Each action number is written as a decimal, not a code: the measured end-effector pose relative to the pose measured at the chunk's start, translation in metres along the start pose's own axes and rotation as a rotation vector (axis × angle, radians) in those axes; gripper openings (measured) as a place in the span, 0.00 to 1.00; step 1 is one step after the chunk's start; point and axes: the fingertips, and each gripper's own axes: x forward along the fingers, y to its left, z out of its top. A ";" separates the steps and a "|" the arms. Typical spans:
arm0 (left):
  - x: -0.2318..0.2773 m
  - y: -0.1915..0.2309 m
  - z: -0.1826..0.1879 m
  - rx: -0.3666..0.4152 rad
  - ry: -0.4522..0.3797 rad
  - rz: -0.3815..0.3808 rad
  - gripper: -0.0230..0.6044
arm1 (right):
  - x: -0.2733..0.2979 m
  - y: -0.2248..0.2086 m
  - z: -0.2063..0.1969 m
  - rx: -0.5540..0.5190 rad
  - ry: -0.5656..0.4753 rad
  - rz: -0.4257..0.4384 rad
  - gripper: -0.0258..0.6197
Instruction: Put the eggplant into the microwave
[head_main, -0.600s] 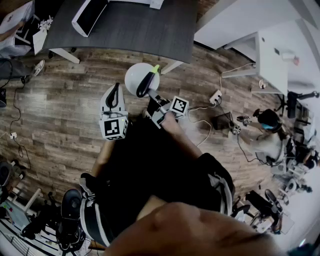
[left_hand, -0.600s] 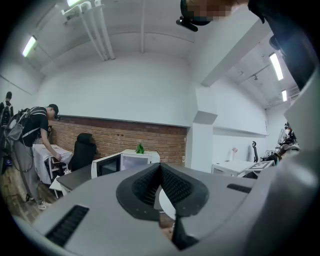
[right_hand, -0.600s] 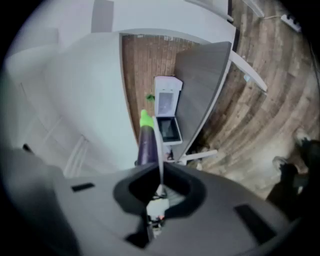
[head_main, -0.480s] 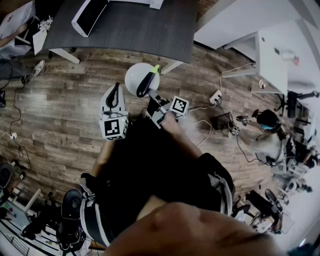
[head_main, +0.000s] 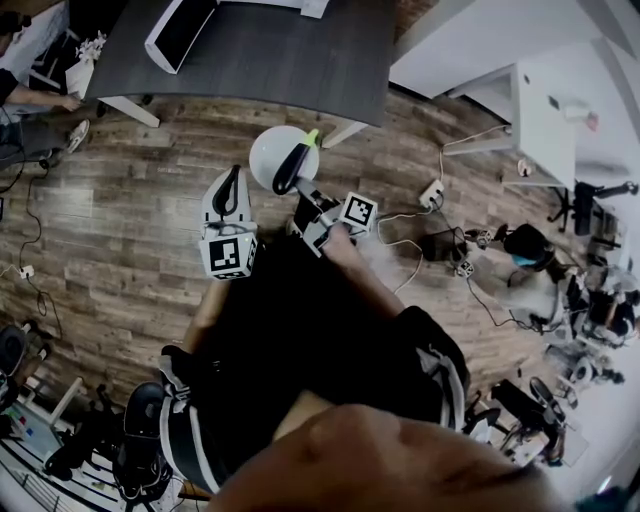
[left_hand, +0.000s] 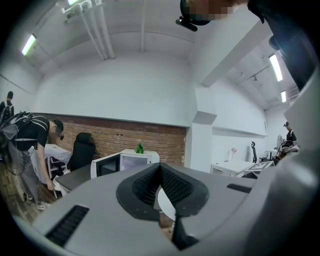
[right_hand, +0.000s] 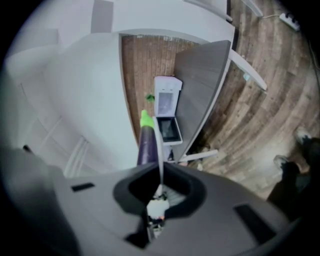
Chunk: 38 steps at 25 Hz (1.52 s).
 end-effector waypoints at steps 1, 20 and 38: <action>0.000 0.001 0.000 -0.001 0.000 0.000 0.09 | 0.001 0.000 0.000 0.003 -0.003 0.000 0.10; -0.014 0.080 0.004 -0.012 -0.005 -0.040 0.09 | 0.065 0.006 -0.039 0.008 -0.040 -0.002 0.10; -0.025 0.117 0.001 -0.047 0.002 -0.049 0.09 | 0.106 0.013 -0.055 0.014 -0.056 0.004 0.10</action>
